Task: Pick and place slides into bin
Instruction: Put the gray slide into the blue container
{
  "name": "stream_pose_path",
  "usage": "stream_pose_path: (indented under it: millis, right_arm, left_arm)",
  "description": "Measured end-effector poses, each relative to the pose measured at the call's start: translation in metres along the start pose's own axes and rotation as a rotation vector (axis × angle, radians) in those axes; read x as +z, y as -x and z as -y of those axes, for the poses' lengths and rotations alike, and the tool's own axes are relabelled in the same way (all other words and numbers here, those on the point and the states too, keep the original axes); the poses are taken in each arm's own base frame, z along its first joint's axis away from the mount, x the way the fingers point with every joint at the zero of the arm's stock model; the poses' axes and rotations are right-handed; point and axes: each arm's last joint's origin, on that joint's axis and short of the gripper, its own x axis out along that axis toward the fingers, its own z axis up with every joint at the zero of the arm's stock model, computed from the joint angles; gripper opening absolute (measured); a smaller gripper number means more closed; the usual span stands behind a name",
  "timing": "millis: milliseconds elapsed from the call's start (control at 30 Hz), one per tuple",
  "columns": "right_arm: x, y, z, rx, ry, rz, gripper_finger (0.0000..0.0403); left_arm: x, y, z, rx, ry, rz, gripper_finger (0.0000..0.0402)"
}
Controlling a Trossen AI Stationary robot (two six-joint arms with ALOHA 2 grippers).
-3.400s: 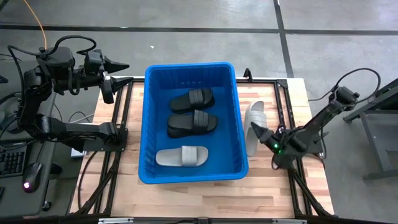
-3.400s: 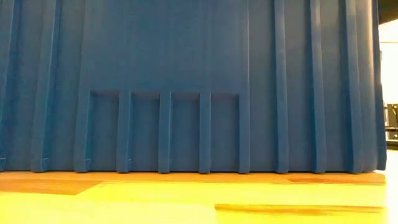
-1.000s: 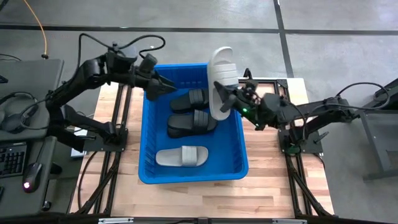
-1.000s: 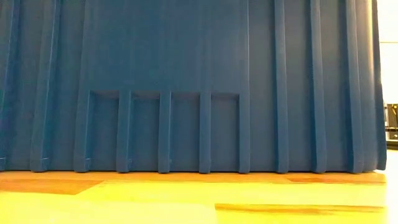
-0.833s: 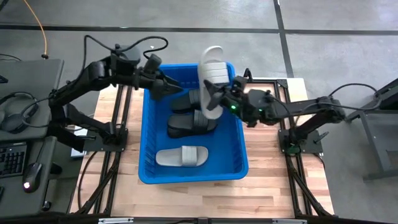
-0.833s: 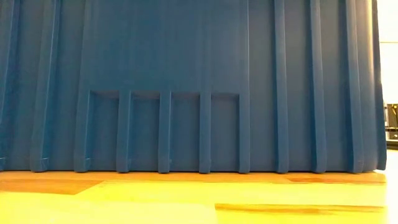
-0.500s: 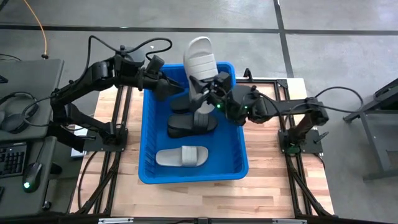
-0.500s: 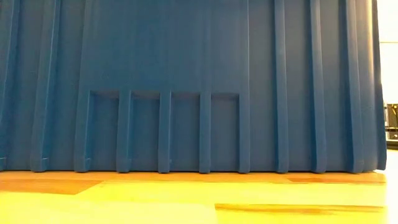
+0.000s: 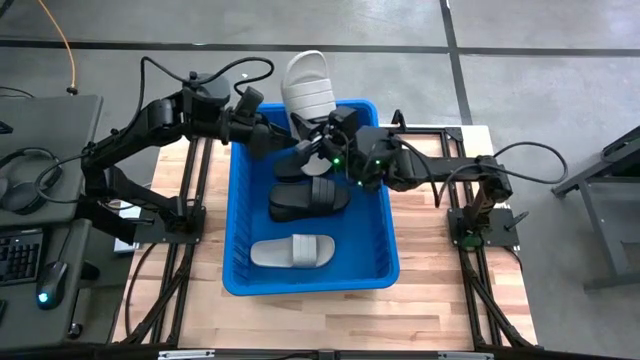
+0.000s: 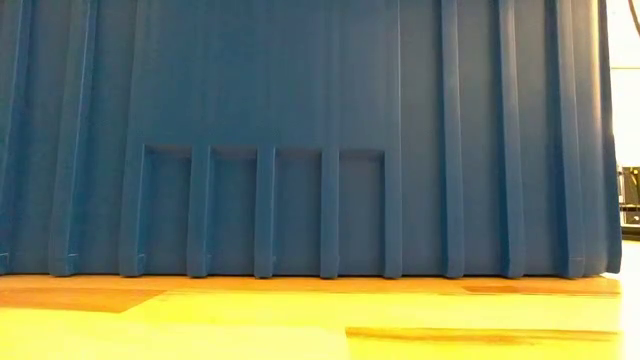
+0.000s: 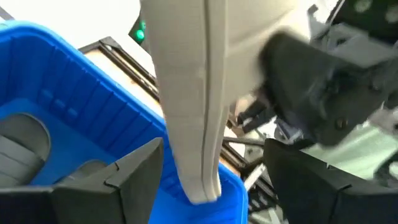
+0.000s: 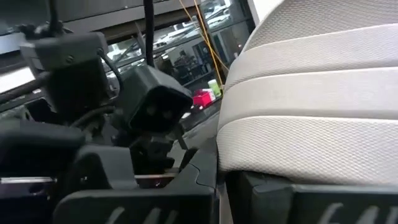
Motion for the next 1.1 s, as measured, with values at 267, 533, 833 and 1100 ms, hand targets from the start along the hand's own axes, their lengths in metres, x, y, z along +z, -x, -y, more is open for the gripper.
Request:
stream_pose_path:
  millis: [267,533,833,1100]
  right_arm:
    - [0.003,0.0,-0.001,0.035,-0.021,0.017,0.0]
    - [0.002,-0.002,-0.003,0.099,-0.072,0.004,0.0]
    - [0.0,0.007,-0.012,0.09,-0.005,0.014,0.0]
    - [0.001,0.013,-0.011,0.165,0.026,-0.066,0.0012]
  left_arm:
    - [-0.004,-0.013,-0.005,0.008,0.0,-0.079,0.0266]
    - [-0.004,-0.021,-0.007,0.02,-0.021,-0.09,0.0266]
    - [-0.007,-0.022,-0.008,-0.015,-0.097,-0.139,0.0108]
    - [-0.01,-0.019,-0.009,-0.019,-0.134,-0.178,0.0044]
